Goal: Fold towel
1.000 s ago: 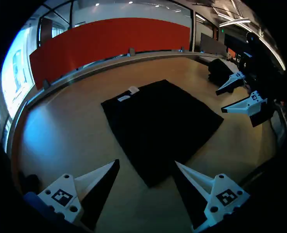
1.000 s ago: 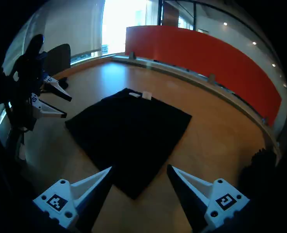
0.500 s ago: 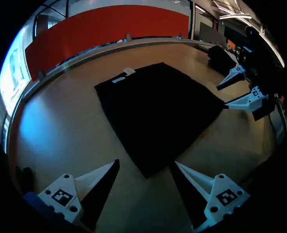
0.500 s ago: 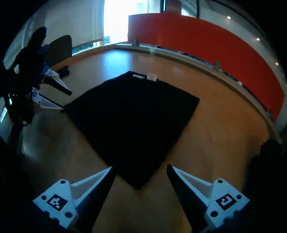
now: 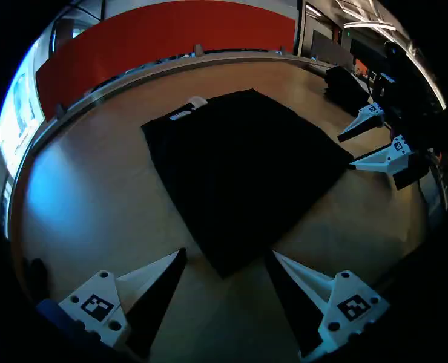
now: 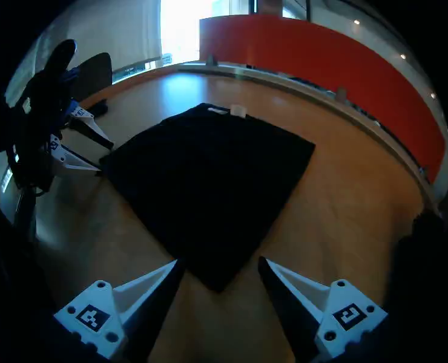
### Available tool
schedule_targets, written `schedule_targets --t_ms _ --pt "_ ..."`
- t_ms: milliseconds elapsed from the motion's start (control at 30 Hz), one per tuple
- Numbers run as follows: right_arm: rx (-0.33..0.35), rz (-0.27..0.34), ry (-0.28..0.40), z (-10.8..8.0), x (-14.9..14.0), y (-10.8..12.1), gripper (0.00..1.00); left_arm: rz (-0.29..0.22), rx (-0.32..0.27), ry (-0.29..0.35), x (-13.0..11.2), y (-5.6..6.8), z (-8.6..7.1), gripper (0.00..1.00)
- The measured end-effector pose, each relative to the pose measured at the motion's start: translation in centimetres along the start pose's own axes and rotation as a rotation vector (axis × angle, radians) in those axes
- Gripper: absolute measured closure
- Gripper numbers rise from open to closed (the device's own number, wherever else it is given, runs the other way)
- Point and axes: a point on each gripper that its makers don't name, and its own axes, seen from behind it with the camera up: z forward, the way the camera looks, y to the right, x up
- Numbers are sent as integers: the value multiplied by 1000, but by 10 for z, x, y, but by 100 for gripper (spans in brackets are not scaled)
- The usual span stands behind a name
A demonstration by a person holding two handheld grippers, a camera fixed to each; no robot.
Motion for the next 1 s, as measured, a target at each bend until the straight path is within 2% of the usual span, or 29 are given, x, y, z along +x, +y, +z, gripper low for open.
schedule_targets --t_ms 100,300,633,833,1000 --pt "6 4 -4 1 -2 -1 15 5 3 -3 -1 0 0 7" --pt "11 11 -1 0 -2 -2 19 4 9 -4 -1 0 0 18" --pt "18 6 2 0 -2 -6 36 8 9 -8 0 3 1 30" --pt "24 16 -1 1 -1 -7 54 -2 15 -11 0 5 1 45" --pt "27 19 -5 2 -2 -8 71 -16 24 -14 0 4 1 51"
